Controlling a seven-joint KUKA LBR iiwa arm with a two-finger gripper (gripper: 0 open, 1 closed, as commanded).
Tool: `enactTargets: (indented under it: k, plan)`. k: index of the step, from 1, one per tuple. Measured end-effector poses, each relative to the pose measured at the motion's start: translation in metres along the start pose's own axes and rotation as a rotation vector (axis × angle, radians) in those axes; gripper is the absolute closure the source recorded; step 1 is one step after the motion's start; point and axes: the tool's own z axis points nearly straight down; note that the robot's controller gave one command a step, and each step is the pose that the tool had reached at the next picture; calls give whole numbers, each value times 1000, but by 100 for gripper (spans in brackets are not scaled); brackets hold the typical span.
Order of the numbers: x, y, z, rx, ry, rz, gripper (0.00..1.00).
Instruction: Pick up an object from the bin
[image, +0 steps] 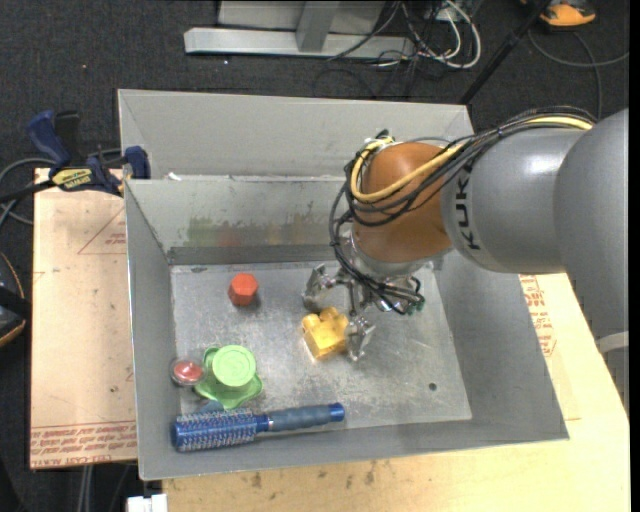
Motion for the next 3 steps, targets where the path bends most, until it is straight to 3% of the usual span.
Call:
enactTargets:
  k: [1,2,3]
  plan:
    - [-2,1,-1,-2,-7,1,100]
    - [-5,0,-46,-8,0,3,100]
    - [-8,-1,-116,-6,-2,5,100]
